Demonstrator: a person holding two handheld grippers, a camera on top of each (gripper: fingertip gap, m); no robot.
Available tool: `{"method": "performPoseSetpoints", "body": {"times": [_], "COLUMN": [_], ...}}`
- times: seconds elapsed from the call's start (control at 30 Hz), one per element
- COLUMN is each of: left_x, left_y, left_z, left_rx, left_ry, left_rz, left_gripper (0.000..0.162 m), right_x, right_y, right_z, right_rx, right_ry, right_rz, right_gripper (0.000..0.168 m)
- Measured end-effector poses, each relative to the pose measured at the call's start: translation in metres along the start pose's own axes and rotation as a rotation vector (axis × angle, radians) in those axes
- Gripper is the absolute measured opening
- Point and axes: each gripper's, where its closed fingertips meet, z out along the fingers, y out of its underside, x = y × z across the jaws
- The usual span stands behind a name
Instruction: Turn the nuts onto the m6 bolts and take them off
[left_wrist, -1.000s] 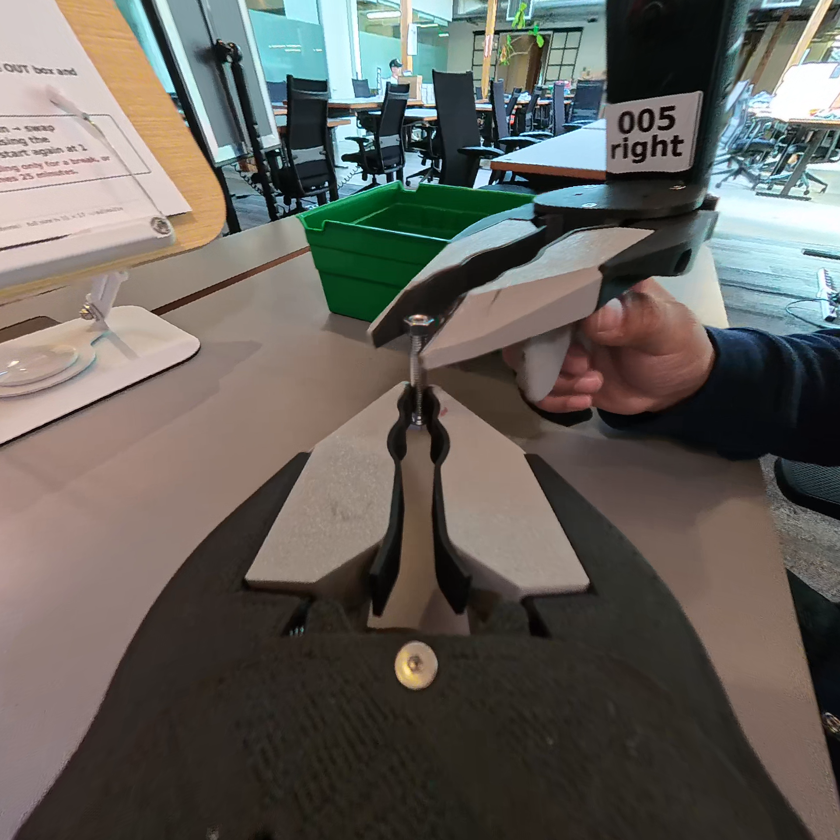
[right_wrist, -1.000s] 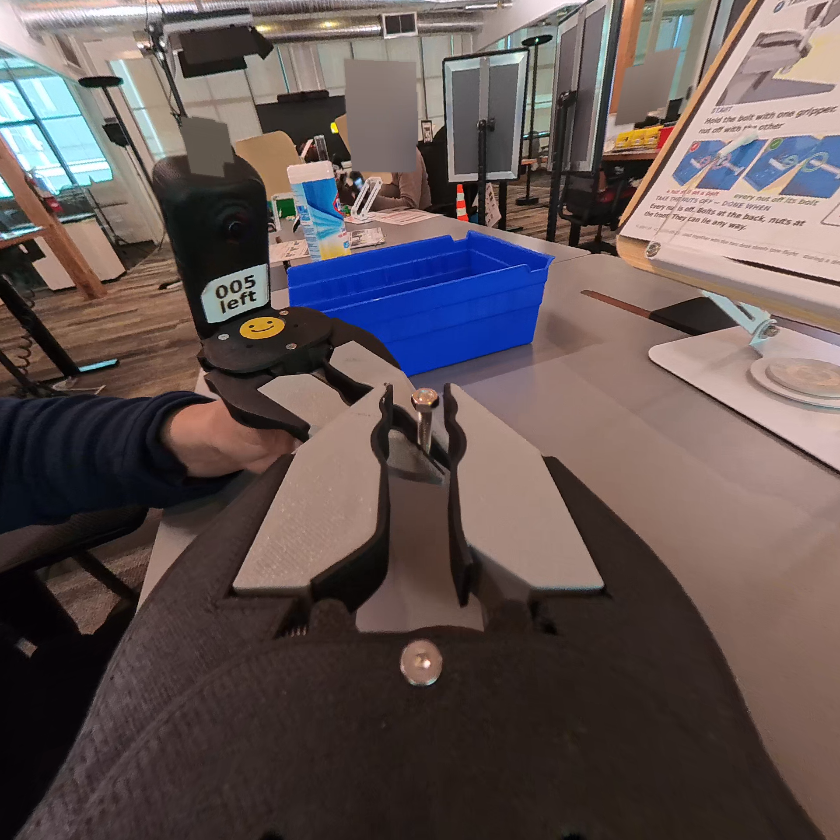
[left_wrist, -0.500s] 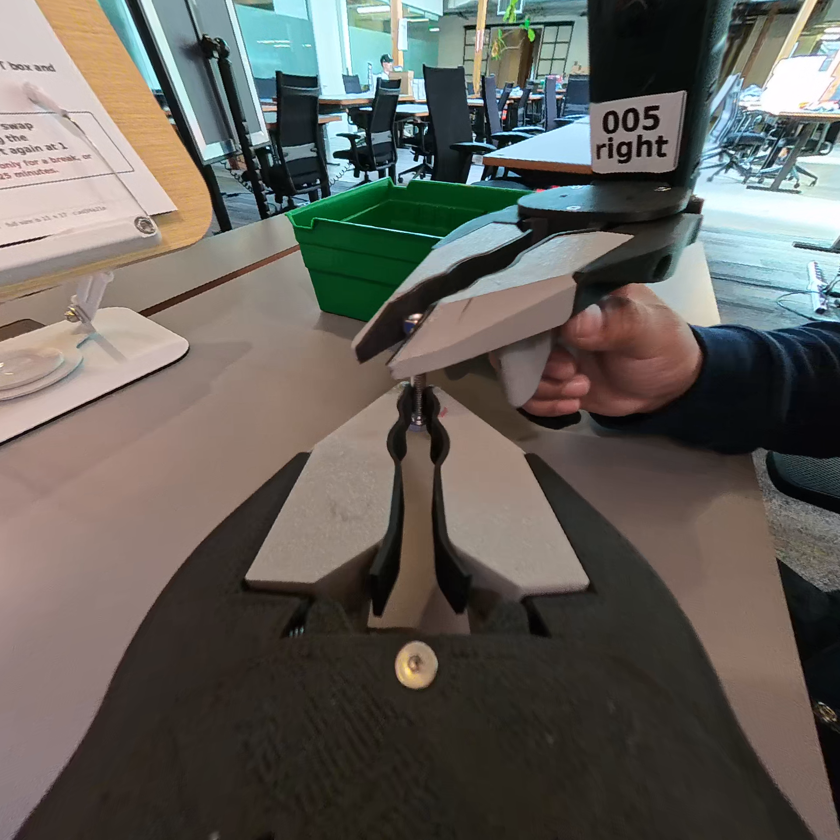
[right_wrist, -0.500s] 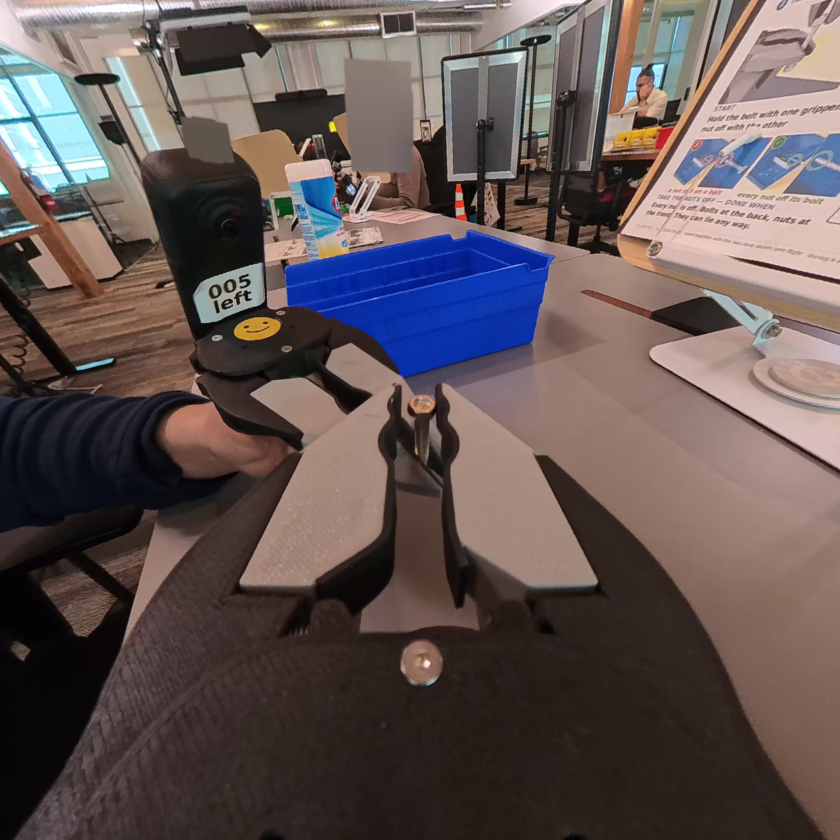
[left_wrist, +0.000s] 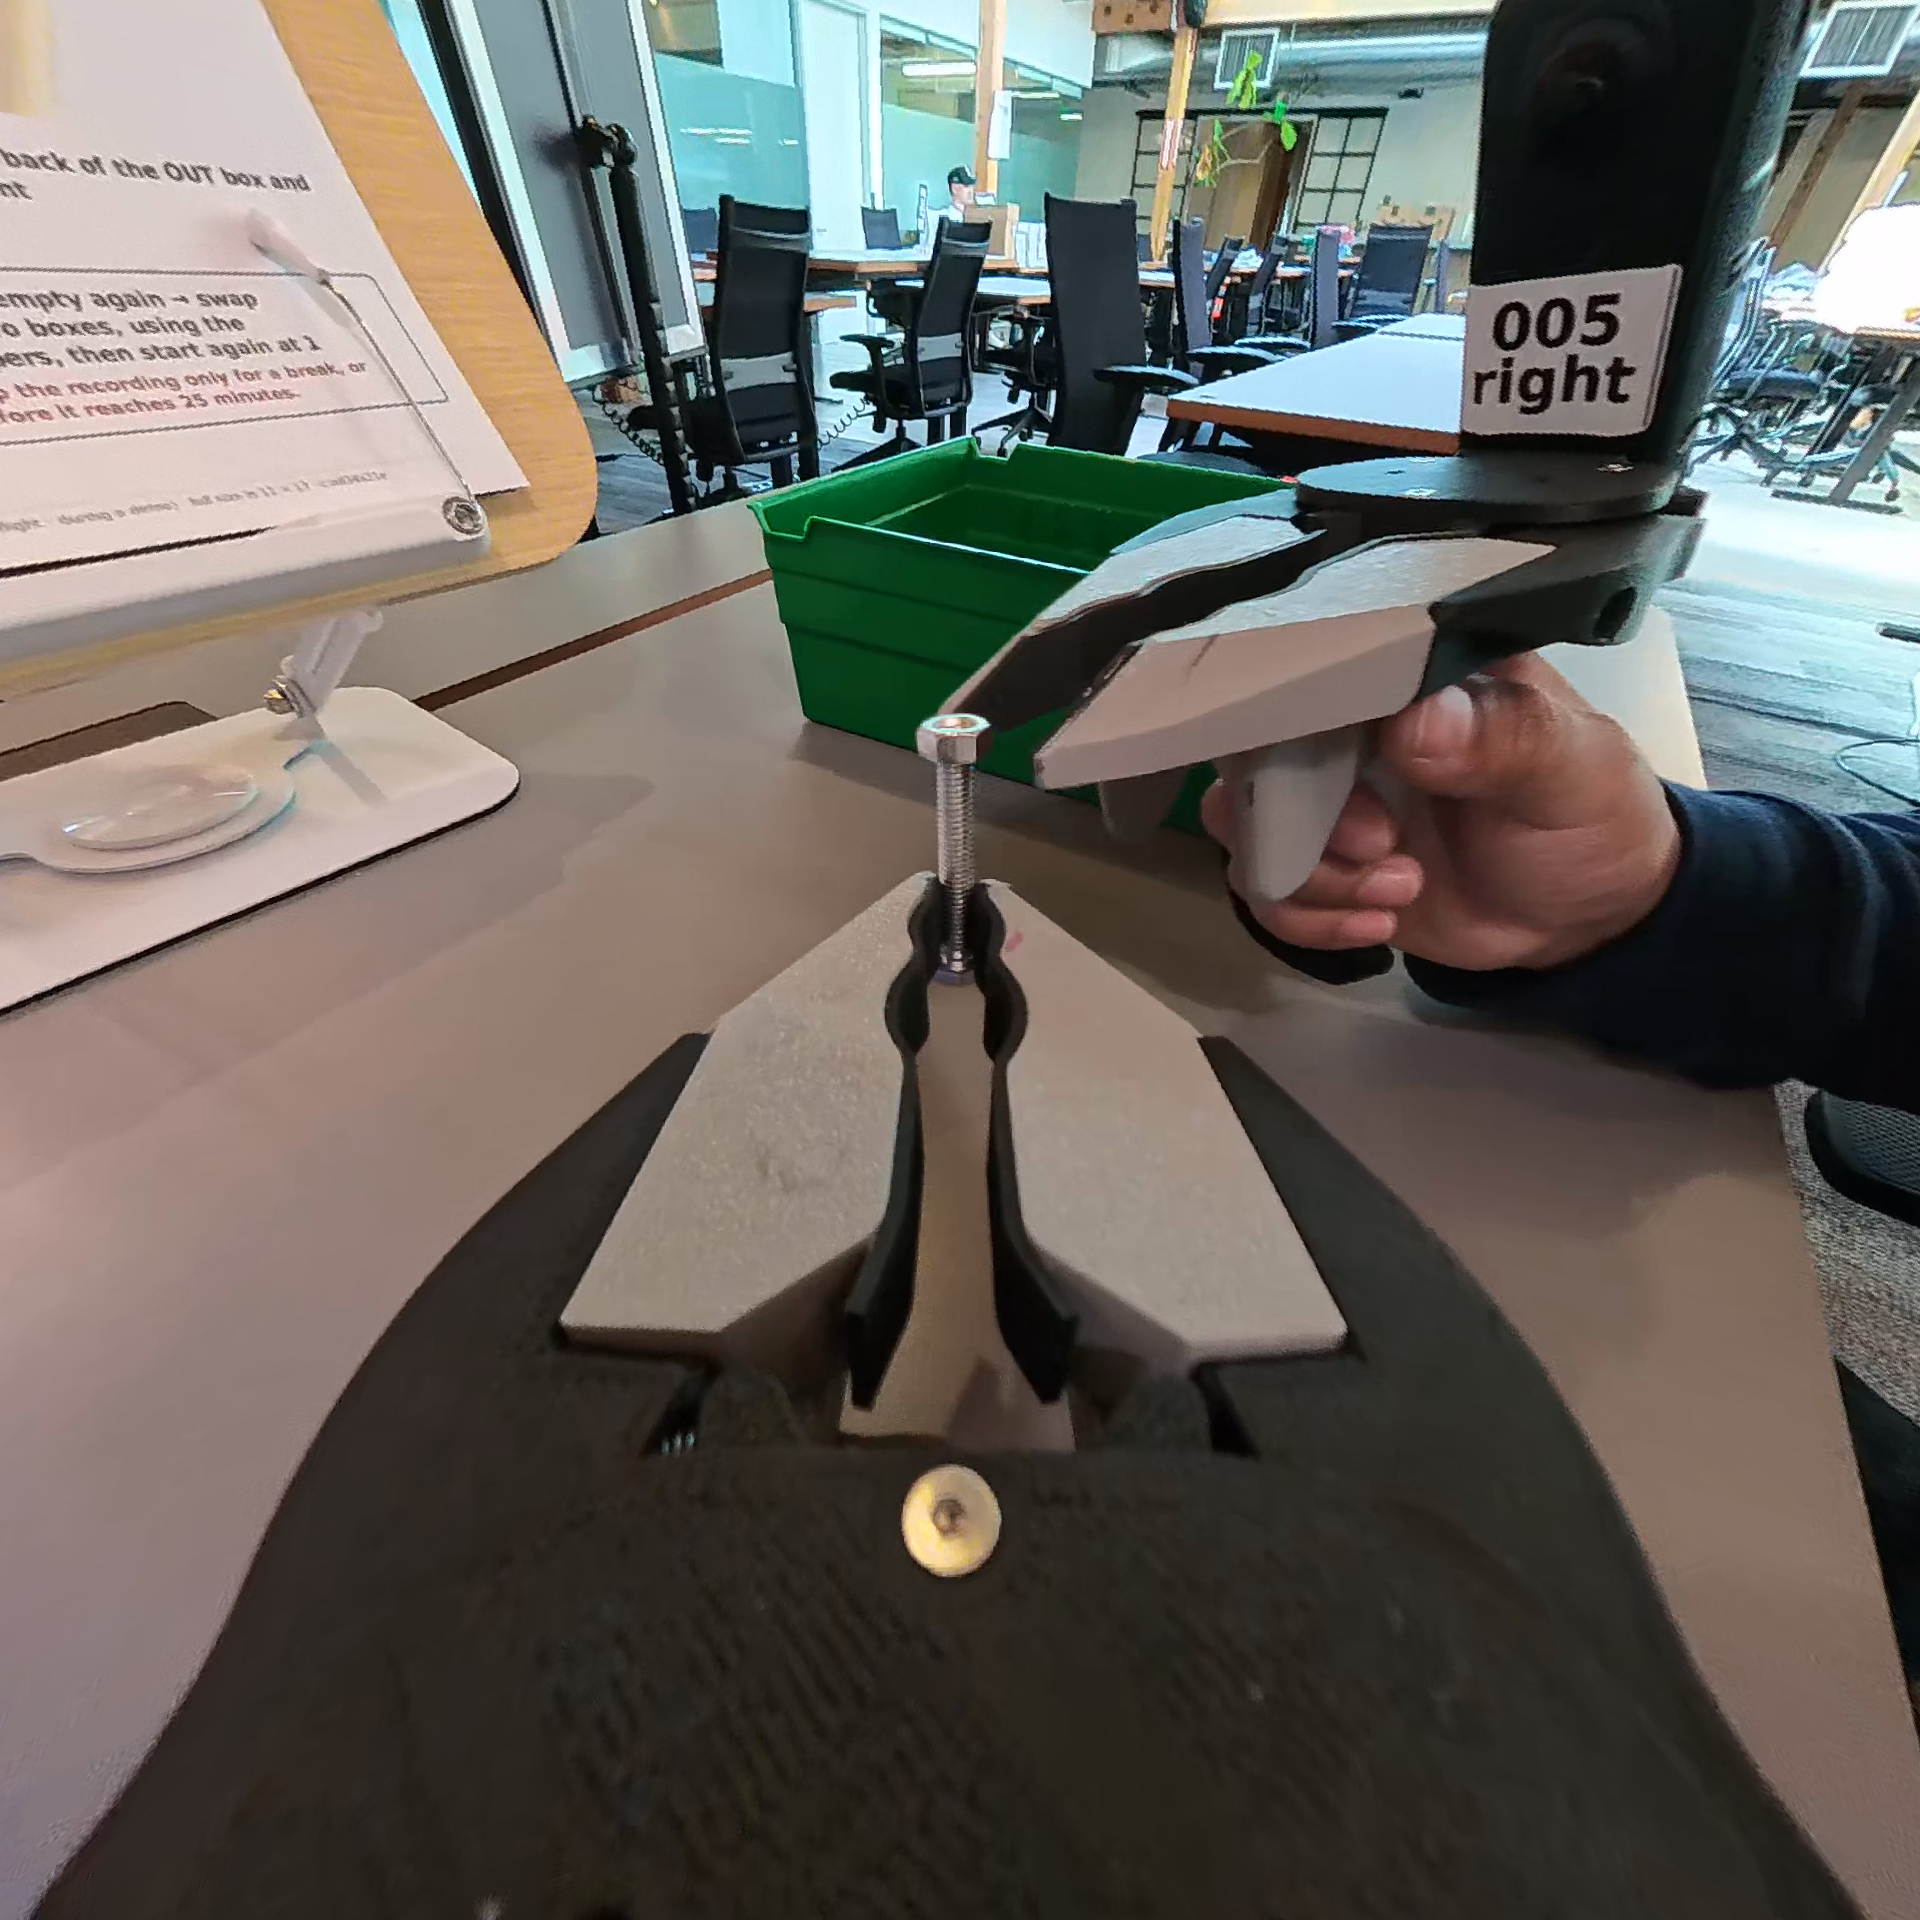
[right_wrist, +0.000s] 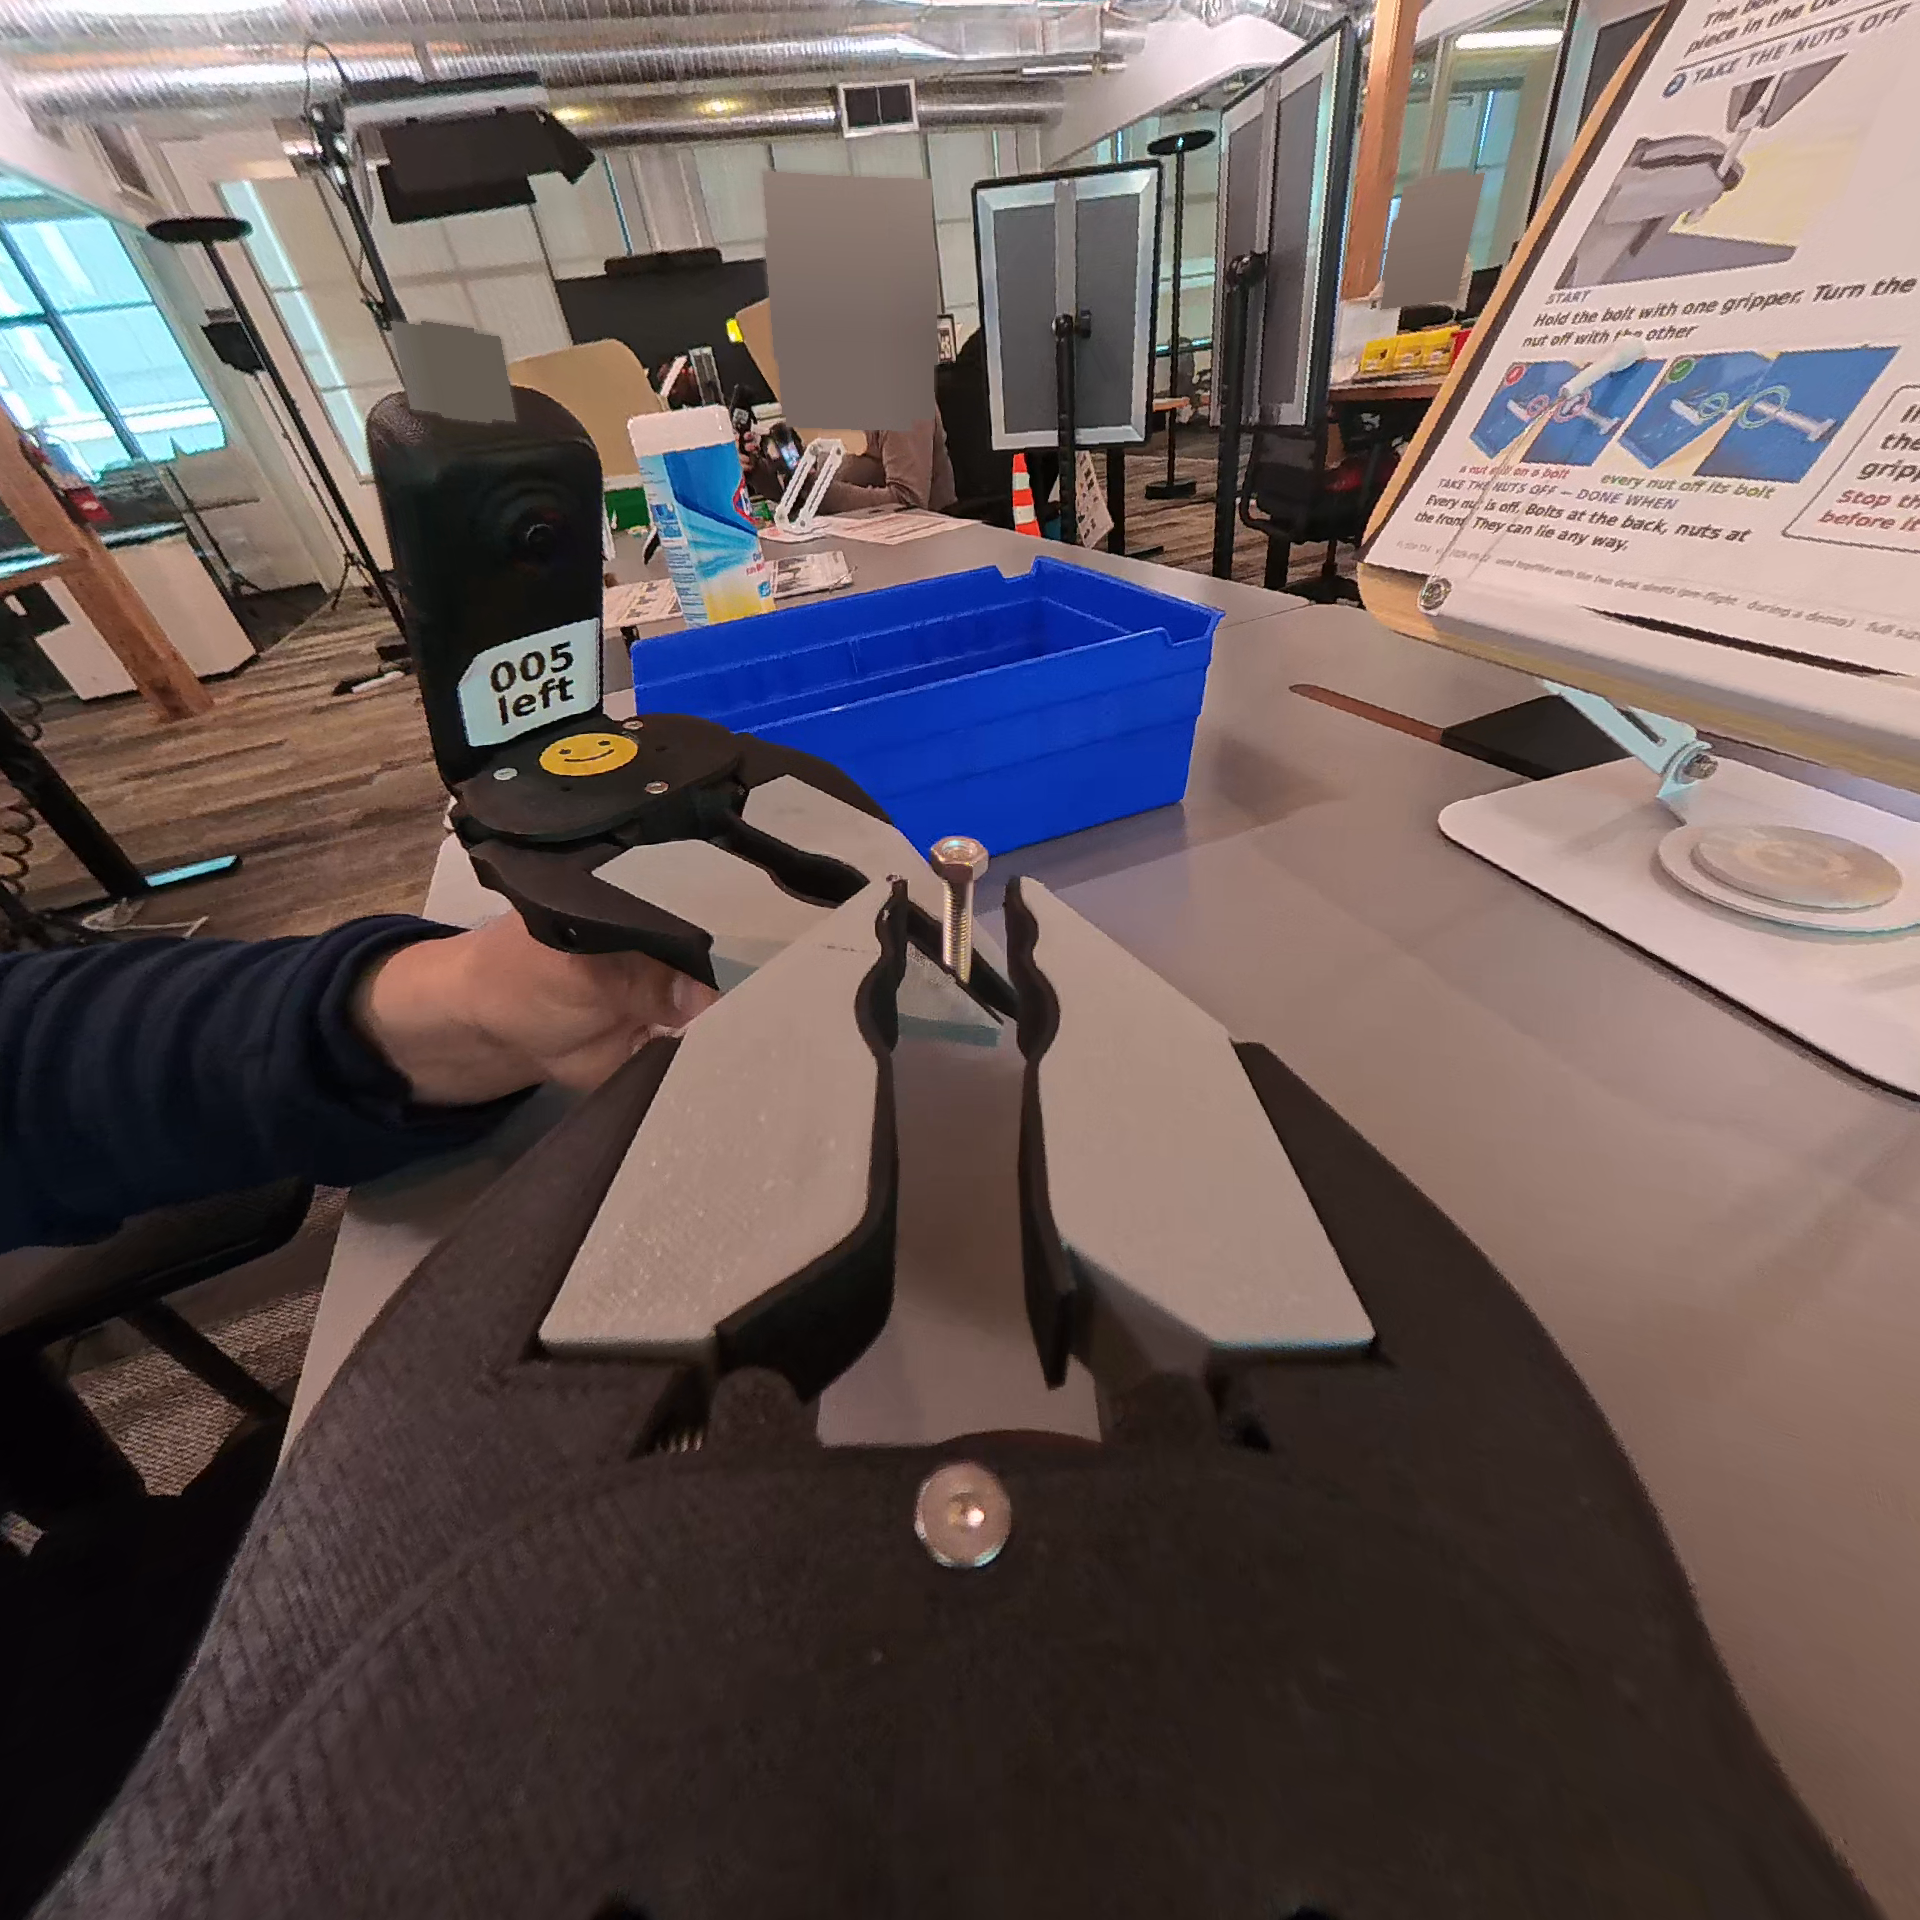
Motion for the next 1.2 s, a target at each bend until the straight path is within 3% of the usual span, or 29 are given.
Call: {"method": "performPoseSetpoints", "body": {"times": [0.33, 0.77, 1.2], "left_x": [0.024, -0.002, 0.022], "left_y": [0.004, 0.002, 0.006], "left_z": [0.008, 0.001, 0.010], "left_rx": [-0.026, -0.009, -0.040], "left_ry": [0.088, -0.020, 0.068], "left_rz": [0.041, 0.009, 0.041], "left_gripper": [0.003, 0.003, 0.003], "right_x": [-0.010, -0.001, -0.007], "right_y": [0.004, -0.003, 0.003], "right_z": [0.009, -0.001, 0.007], "right_rx": [-0.018, 0.012, -0.017], "right_ry": [-0.039, 0.001, -0.017], "right_rz": [-0.004, -0.006, -0.019], "right_gripper": [0.014, 0.016, 0.012]}}
